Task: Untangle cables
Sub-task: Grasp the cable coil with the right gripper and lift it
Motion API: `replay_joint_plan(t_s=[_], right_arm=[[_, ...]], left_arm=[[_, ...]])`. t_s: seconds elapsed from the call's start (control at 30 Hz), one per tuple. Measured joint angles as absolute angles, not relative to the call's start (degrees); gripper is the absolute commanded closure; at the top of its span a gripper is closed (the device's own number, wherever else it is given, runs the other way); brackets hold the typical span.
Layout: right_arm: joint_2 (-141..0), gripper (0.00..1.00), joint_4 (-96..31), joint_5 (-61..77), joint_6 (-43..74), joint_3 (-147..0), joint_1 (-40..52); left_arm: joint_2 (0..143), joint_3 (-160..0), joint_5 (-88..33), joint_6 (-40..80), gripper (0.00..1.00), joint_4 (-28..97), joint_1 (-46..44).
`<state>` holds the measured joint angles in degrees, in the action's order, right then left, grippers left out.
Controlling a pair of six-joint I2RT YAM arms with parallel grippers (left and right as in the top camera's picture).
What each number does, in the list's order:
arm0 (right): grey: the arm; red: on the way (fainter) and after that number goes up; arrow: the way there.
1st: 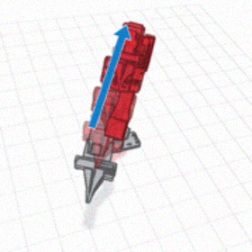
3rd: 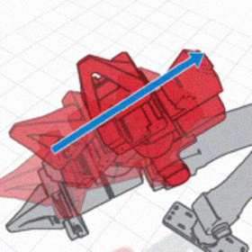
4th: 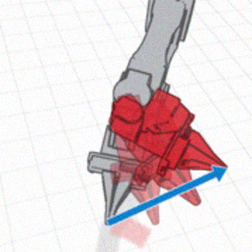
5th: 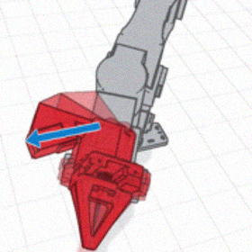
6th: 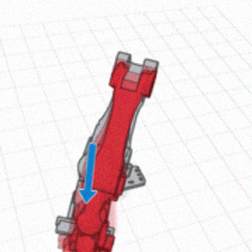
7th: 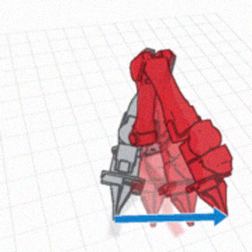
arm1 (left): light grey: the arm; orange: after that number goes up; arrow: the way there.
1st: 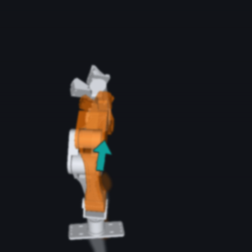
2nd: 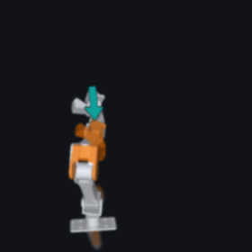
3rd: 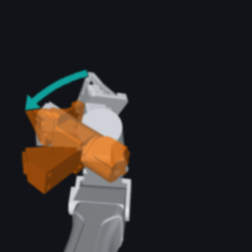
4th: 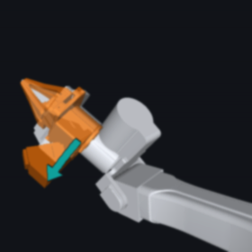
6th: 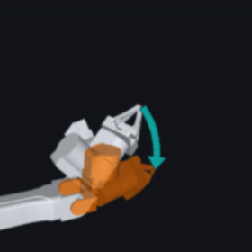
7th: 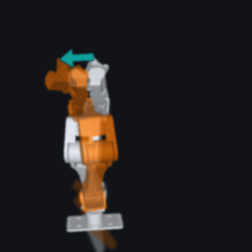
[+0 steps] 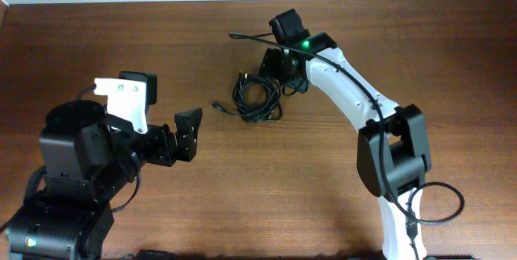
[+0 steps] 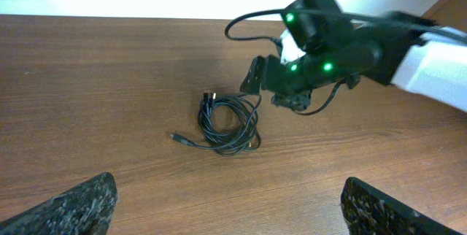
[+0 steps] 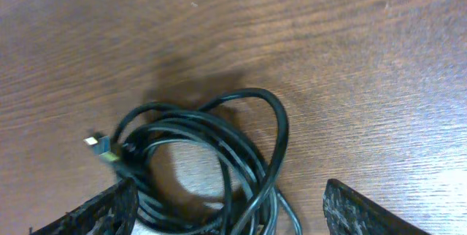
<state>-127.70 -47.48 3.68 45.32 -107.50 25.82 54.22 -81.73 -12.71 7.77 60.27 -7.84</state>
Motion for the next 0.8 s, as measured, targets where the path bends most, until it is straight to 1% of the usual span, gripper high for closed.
replay_joint_plan(t_s=[0.07,0.1,0.13,0.17,0.33,0.57,0.73,0.8], right_arm=[[-129.32,0.20,-47.66,3.66,47.22,-106.80,25.80],[-129.86,0.31,-47.77,3.64,48.25,-106.24,25.80],[-130.43,0.69,-47.97,3.66,49.34,-105.73,25.80],[-130.78,0.96,-47.97,3.66,50.06,-105.36,25.80],[-131.00,0.96,-48.01,3.66,51.83,-104.99,25.80],[-128.66,0.96,-51.83,0.56,47.00,-104.97,25.80],[-113.80,0.96,-54.52,-3.73,39.42,-105.67,25.80],[-105.27,0.96,-55.11,-5.02,36.53,-106.87,25.80]], left_arm=[[54.22,-81.73,-12.71,7.77,0.02,60.27,-7.86],[54.22,-81.73,-12.71,7.77,0.02,60.27,-7.86],[54.22,-81.73,-12.71,7.77,0.02,60.27,-7.84],[54.22,-81.73,-12.71,7.77,0.02,60.31,-7.84],[54.22,-81.73,-12.71,7.77,0.02,60.49,-7.84],[54.22,-81.73,-12.71,7.77,0.02,60.49,-7.84],[54.22,-81.73,-12.60,7.77,0.02,60.42,-7.84],[54.22,-81.73,-12.21,7.77,0.02,60.47,-7.84]])
